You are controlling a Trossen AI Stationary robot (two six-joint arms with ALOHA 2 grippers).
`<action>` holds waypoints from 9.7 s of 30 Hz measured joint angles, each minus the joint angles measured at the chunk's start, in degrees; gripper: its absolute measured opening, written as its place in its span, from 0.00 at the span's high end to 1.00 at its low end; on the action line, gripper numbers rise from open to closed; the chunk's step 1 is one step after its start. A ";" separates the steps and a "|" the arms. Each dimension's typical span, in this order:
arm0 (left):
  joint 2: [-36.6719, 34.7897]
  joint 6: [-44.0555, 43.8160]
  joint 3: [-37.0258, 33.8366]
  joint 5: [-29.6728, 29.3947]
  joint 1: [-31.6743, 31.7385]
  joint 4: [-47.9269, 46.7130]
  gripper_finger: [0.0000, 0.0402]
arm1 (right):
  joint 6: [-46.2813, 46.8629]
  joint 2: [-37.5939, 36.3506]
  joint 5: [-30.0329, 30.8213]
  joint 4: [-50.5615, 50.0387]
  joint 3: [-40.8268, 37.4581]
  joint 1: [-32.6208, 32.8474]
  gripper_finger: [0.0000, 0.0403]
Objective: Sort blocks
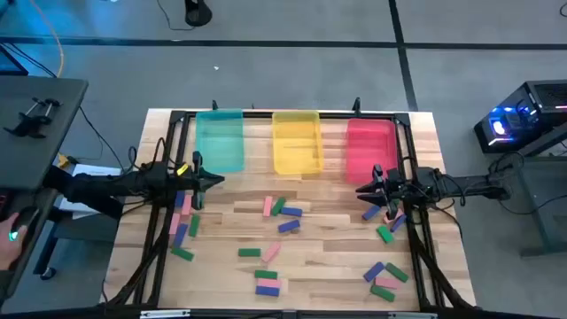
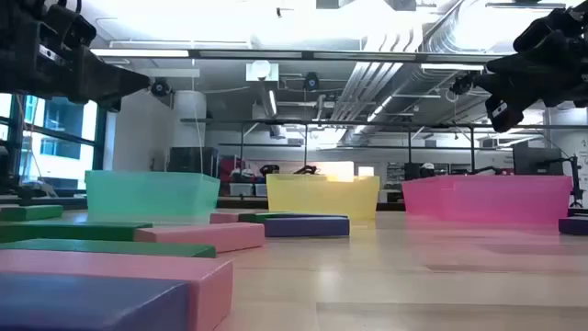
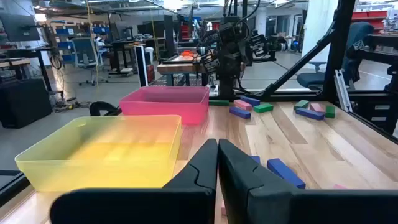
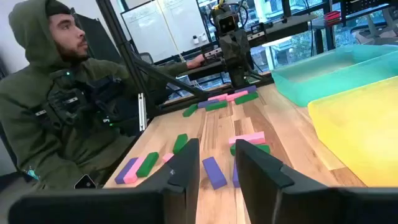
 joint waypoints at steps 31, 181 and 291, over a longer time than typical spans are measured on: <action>0.00 0.00 0.02 0.01 0.01 0.00 1.00 | 0.00 0.00 -0.01 0.00 -0.01 0.00 0.78; 97.24 -89.71 51.59 -40.39 -29.40 -36.36 0.46 | 0.00 0.00 -0.01 0.00 0.00 0.00 0.78; 54.49 -21.51 25.16 -30.65 -6.05 3.02 0.25 | 0.02 30.61 18.79 22.73 8.96 20.31 0.72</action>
